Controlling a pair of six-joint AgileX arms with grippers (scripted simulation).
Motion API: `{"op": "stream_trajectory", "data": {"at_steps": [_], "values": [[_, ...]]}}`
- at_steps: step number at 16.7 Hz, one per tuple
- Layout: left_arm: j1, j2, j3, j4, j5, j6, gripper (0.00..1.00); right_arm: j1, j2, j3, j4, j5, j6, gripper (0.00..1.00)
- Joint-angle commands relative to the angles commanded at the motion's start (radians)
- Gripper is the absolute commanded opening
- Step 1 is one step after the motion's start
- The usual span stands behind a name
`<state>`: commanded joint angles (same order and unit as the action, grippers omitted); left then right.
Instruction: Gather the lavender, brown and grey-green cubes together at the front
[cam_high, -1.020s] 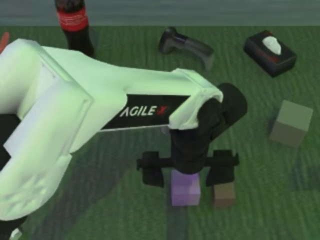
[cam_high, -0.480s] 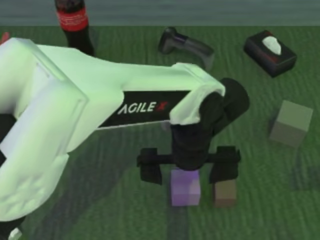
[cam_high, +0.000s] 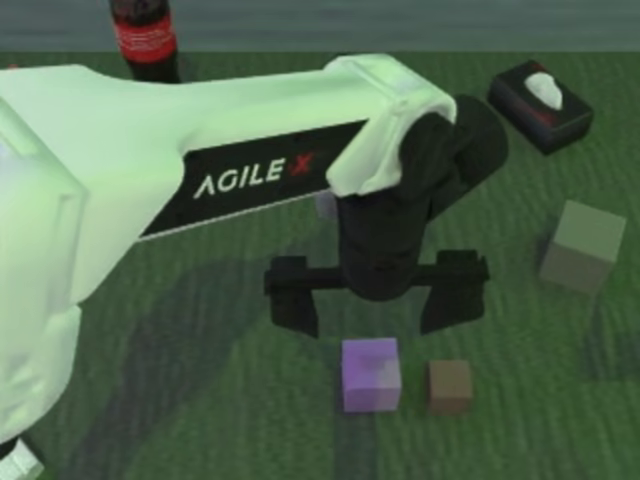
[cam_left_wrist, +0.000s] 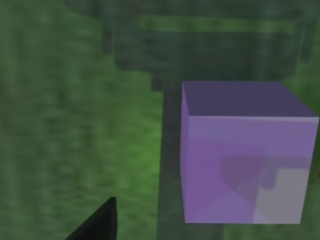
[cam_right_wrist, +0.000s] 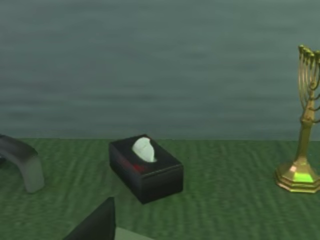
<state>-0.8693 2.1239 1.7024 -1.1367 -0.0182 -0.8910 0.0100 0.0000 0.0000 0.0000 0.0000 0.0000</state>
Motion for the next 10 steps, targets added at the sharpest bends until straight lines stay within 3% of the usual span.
{"op": "stream_trajectory", "data": {"at_steps": [5, 10], "values": [[0.011, -0.026, -0.031, 0.02, -0.002, 0.004, 1.0, 0.004, 0.029, 0.029, -0.02, -0.002, -0.018, 1.0], [0.14, -0.286, -0.25, 0.159, -0.011, 0.044, 1.0, 0.026, 0.278, 0.264, -0.172, -0.005, -0.15, 1.0]]}}
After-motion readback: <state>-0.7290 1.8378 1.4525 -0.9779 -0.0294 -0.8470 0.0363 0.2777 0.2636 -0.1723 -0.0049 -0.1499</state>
